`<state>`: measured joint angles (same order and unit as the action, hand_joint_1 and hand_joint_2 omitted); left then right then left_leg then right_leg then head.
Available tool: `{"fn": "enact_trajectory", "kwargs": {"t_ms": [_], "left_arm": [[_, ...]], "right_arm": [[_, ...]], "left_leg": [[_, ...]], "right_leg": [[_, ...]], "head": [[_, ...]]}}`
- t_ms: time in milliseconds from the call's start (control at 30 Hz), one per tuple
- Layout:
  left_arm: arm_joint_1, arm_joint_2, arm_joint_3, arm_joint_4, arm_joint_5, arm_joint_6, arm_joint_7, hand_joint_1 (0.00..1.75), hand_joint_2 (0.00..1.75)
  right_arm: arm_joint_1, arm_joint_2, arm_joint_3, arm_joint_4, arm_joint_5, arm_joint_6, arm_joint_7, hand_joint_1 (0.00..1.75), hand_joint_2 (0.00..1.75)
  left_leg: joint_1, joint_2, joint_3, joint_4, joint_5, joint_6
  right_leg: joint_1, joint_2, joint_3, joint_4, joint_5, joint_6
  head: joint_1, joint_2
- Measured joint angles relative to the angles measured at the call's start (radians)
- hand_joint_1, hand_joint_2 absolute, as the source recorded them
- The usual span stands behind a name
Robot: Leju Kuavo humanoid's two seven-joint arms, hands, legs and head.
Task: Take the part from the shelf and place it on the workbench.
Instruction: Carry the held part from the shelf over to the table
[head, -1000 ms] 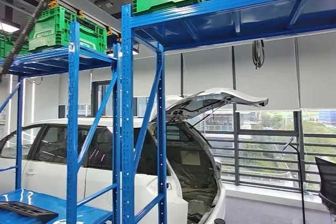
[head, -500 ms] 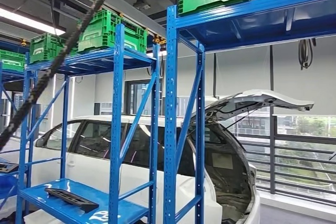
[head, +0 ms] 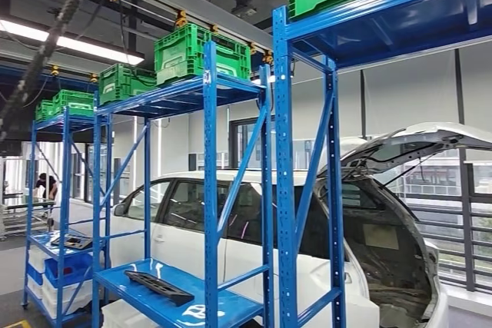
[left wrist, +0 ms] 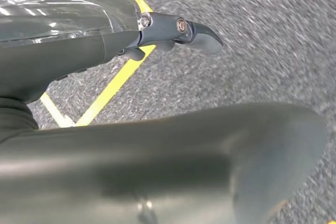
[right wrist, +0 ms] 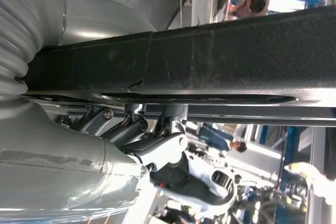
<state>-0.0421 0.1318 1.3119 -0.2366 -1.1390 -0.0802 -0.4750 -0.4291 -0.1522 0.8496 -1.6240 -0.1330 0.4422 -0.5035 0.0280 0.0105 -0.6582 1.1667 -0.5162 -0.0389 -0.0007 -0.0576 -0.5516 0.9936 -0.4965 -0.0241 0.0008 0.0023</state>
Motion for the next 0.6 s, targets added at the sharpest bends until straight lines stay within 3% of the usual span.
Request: {"fn": "enact_trajectory", "kwargs": {"t_ms": [67,100,200,267,333,400,433,467,533,600], "left_arm": [[-0.007,0.007,0.000,0.000,0.001,0.001,0.000,0.00,1.75],[-0.010,0.009,0.000,-0.001,0.001,0.001,-0.001,0.00,1.75],[-0.011,0.011,0.000,-0.001,0.002,-0.002,-0.009,0.00,1.75],[-0.012,0.013,0.000,-0.001,0.003,-0.004,-0.019,0.00,1.75],[-0.020,0.014,0.000,-0.001,0.004,-0.005,-0.027,0.00,1.75],[-0.024,0.013,0.000,-0.001,0.003,-0.006,-0.030,0.00,1.75],[-0.024,0.013,0.000,-0.001,0.001,-0.006,-0.030,0.00,1.75],[-0.024,0.012,0.000,-0.001,0.000,-0.006,-0.030,0.00,1.75],[-0.025,0.010,0.000,-0.001,-0.001,-0.006,-0.030,0.00,1.75],[-0.028,0.008,0.000,-0.001,-0.001,-0.006,-0.029,0.00,1.75]], "right_arm": [[-0.005,0.000,-0.003,-0.008,0.004,0.000,0.000,1.75,1.75],[-0.009,0.000,-0.005,-0.011,0.006,0.001,0.000,1.75,1.75],[-0.017,0.000,-0.005,-0.017,0.008,0.006,0.002,1.75,1.75],[-0.022,0.000,-0.005,-0.020,0.010,0.007,0.006,1.75,1.75],[-0.023,-0.001,-0.005,-0.022,0.014,0.007,0.010,1.75,1.75],[-0.020,-0.003,-0.003,-0.022,0.020,0.007,0.013,1.75,1.75],[-0.019,-0.003,-0.002,-0.022,0.023,0.007,0.014,1.75,1.75],[-0.019,-0.003,-0.001,-0.022,0.024,0.007,0.014,1.75,1.75],[-0.021,-0.004,-0.001,-0.022,0.025,0.007,0.015,1.75,1.75],[-0.023,-0.004,-0.001,-0.022,0.025,0.007,0.016,1.75,1.75]], "left_leg": [[-0.005,0.035,0.063,-0.119,0.040,0.004],[-0.008,0.046,0.075,-0.147,0.045,0.008],[-0.012,0.026,0.072,-0.155,0.045,0.030],[-0.010,0.010,0.071,-0.158,0.050,0.042],[-0.009,-0.009,0.068,-0.158,0.053,0.050],[-0.011,-0.030,0.066,-0.158,0.054,0.054],[-0.012,-0.041,0.066,-0.157,0.054,0.054],[-0.013,-0.053,0.067,-0.157,0.055,0.055],[-0.014,-0.075,0.067,-0.156,0.055,0.053],[-0.013,-0.097,0.062,-0.154,0.058,0.048]], "right_leg": [[0.006,-0.018,-0.001,0.007,-0.005,0.009],[0.009,-0.027,-0.001,0.010,-0.008,0.014],[0.007,-0.045,0.001,0.013,-0.013,0.029],[0.002,-0.010,-0.013,0.053,-0.046,0.039],[-0.001,0.036,-0.065,0.170,-0.111,0.043],[-0.001,0.050,-0.117,0.284,-0.149,0.043],[-0.001,0.052,-0.124,0.296,-0.141,0.042],[-0.001,0.057,-0.110,0.265,-0.114,0.040],[-0.001,0.091,-0.052,0.134,-0.041,0.029],[-0.001,0.128,-0.012,0.038,-0.003,0.020]], "head": [[0.000,0.000],[0.000,0.000],[0.000,0.000],[0.000,0.000],[0.000,0.000],[0.000,0.000],[0.000,0.000],[0.000,0.000],[0.000,0.000],[0.000,0.000]]}}
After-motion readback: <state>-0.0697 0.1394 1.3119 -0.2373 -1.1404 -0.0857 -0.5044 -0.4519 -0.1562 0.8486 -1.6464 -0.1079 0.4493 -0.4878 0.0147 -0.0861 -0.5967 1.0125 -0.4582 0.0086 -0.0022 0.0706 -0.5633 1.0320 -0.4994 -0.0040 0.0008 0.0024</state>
